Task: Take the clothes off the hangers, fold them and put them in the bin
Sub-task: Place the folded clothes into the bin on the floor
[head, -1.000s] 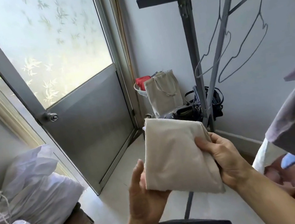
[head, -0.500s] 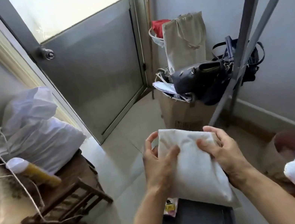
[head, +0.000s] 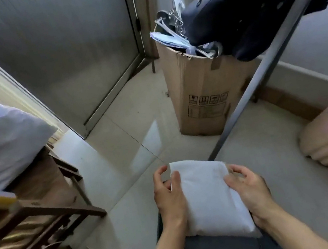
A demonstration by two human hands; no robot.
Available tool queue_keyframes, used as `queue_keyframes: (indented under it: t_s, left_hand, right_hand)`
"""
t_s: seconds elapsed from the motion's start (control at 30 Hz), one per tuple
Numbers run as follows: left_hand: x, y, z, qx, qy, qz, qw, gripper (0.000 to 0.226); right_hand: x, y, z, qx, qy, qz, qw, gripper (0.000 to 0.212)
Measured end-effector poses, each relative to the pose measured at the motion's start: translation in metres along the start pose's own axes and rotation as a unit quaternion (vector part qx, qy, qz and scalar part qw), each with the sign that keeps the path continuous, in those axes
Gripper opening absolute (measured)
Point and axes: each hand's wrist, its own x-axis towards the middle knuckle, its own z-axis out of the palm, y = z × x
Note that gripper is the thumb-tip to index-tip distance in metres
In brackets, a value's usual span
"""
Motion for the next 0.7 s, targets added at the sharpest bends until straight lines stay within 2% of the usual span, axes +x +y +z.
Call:
queue_keyframes:
  t_s: [0.17, 0.23, 0.33, 0.47, 0.6, 0.7]
  left_hand:
    - [0.035, -0.113, 0.008, 0.060, -0.015, -0.081, 0.995, 0.016]
    - [0.043, -0.155, 0.008, 0.065, -0.058, -0.109, 0.990, 0.012]
    - [0.060, -0.216, 0.006, 0.094, -0.118, -0.170, 0.974, 0.041]
    - [0.091, -0.269, 0.013, 0.139, -0.089, -0.235, 0.958, 0.040]
    - [0.136, -0.282, 0.026, 0.193, -0.071, -0.172, 0.963, 0.031]
    - [0.175, -0.298, 0.032, 0.242, -0.072, -0.116, 0.961, 0.038]
  right_hand:
    - [0.055, 0.118, -0.004, -0.019, 0.051, 0.056, 0.997, 0.032]
    - [0.072, 0.161, -0.007, -0.024, 0.069, 0.090, 0.993, 0.031]
    - [0.095, 0.211, -0.010, -0.042, 0.082, 0.131, 0.987, 0.033]
    - [0.132, 0.258, -0.001, -0.100, 0.073, 0.155, 0.980, 0.039]
    - [0.186, 0.278, 0.028, -0.094, 0.039, 0.156, 0.983, 0.035]
    - [0.228, 0.282, 0.054, -0.093, 0.032, 0.121, 0.988, 0.032]
